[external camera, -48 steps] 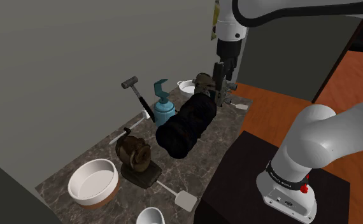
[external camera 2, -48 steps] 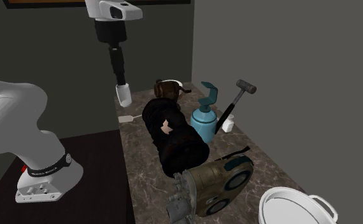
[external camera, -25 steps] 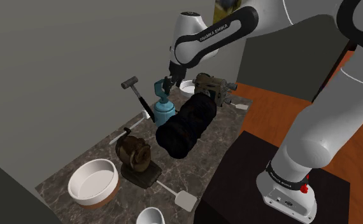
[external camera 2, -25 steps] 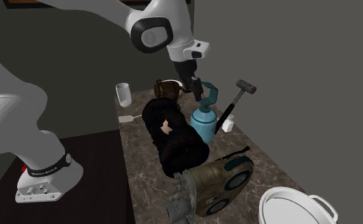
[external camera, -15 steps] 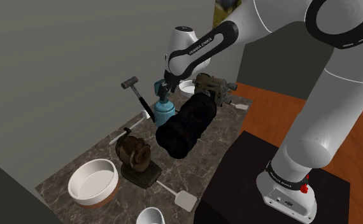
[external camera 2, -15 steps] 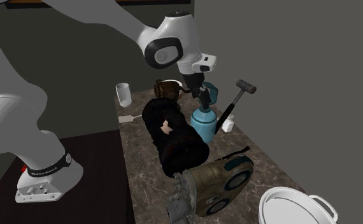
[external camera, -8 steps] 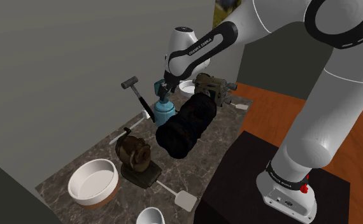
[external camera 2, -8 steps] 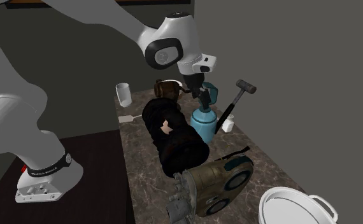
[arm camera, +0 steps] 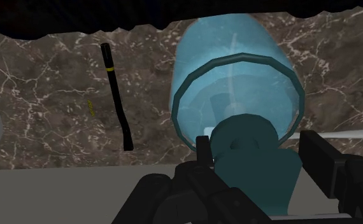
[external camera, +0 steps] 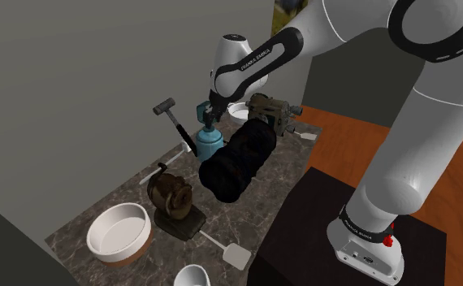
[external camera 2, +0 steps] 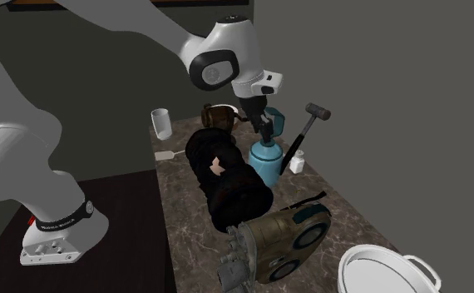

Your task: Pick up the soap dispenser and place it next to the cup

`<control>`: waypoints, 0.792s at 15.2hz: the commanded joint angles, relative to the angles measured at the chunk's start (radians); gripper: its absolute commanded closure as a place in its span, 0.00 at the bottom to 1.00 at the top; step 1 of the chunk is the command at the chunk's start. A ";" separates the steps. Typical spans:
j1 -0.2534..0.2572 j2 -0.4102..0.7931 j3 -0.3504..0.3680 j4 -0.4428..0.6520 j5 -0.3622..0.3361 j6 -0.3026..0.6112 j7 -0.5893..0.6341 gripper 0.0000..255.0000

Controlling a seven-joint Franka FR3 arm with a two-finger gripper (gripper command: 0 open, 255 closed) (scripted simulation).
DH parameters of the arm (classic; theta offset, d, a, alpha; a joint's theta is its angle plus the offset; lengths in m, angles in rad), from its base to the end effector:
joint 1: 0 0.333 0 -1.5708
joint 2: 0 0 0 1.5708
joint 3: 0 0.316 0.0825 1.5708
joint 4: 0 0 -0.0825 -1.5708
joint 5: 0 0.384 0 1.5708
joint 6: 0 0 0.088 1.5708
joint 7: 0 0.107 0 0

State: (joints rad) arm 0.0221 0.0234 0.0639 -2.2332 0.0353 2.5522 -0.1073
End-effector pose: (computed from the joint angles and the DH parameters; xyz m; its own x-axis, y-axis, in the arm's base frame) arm 0.5526 0.0471 0.3909 0.9430 0.1590 0.2923 0.1655 -0.9862 0.0025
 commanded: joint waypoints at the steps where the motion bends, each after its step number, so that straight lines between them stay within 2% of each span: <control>1: 0.000 0.001 0.000 0.000 0.000 0.000 0.000 1.00; 12: -0.001 -0.065 -0.001 0.067 0.001 -0.133 0.002 1.00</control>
State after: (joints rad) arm 0.0218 -0.0304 0.0637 -2.1717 0.0352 2.4353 -0.1043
